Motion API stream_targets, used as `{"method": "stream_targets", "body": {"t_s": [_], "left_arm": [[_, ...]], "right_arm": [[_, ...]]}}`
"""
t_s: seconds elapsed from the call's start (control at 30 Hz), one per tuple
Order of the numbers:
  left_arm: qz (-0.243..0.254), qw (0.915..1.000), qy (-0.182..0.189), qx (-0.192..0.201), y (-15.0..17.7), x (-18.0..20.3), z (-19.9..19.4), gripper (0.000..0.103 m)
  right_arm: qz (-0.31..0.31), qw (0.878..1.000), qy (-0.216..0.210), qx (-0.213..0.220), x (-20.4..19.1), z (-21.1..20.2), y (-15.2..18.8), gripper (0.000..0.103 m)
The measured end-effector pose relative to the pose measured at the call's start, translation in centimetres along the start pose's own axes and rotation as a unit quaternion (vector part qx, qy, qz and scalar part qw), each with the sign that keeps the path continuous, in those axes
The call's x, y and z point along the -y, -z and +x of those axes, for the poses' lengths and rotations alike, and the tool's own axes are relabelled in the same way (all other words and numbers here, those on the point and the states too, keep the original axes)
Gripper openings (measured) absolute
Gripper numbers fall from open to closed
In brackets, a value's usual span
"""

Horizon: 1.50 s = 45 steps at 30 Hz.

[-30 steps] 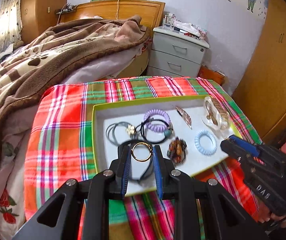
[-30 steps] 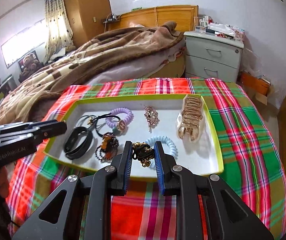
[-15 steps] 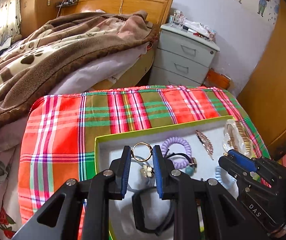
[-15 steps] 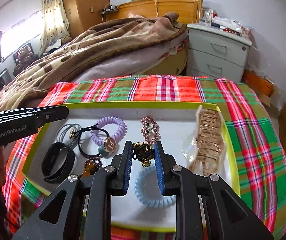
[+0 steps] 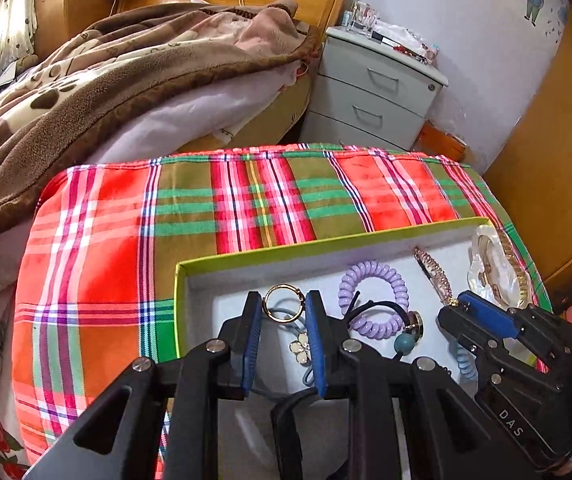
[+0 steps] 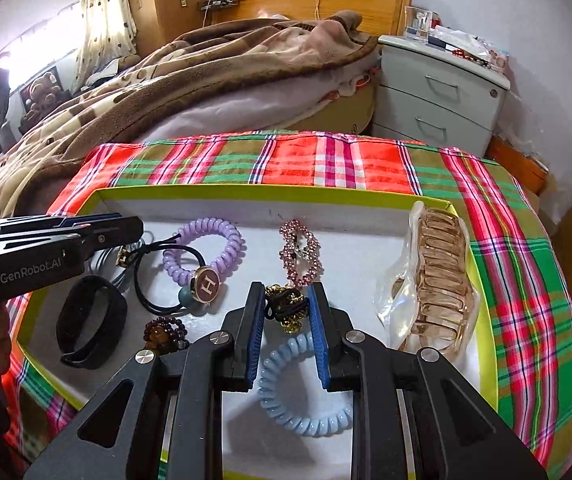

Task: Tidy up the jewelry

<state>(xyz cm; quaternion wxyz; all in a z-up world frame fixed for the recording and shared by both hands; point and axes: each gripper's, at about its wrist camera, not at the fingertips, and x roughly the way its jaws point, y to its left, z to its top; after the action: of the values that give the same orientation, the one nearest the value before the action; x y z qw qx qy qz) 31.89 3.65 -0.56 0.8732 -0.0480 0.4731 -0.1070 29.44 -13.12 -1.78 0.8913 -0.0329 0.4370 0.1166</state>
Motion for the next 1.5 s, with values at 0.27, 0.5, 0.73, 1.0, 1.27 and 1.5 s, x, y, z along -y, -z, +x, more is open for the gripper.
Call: {"method": "stream_targets", "body": {"t_s": [0.27,0.5,0.73,1.0,1.27,1.5], "left_arm": [[0.0,1.0,0.001,-0.005,0.0,0.1,0.3,0.024],[0.002,1.0,0.001,-0.007,-0.1,0.4,0.2,0.033],[0.003,1.0,-0.006,-0.002,0.2,0.7,-0.6,0.039],[0.012,0.9992,-0.026,0.028,1.4,2.2,-3.6,0.041],[0.006,0.9962,-0.064,0.059,4.1,3.7,-7.0,0.041],[0.005,0.9913,-0.107,0.077,6.4,4.6,-8.5,0.041]], "right_arm": [[0.001,1.0,0.004,-0.005,0.0,0.3,0.0,0.023],[0.004,1.0,0.005,-0.004,0.0,0.2,-0.1,0.03],[0.012,1.0,0.004,0.009,0.1,-0.8,-0.3,0.034],[0.019,0.999,0.004,0.041,-0.3,-3.6,-0.1,0.038],[0.022,0.997,0.021,0.075,-1.1,-6.9,1.6,0.04],[0.025,0.995,0.017,0.091,-1.6,-9.2,3.2,0.04]]}}
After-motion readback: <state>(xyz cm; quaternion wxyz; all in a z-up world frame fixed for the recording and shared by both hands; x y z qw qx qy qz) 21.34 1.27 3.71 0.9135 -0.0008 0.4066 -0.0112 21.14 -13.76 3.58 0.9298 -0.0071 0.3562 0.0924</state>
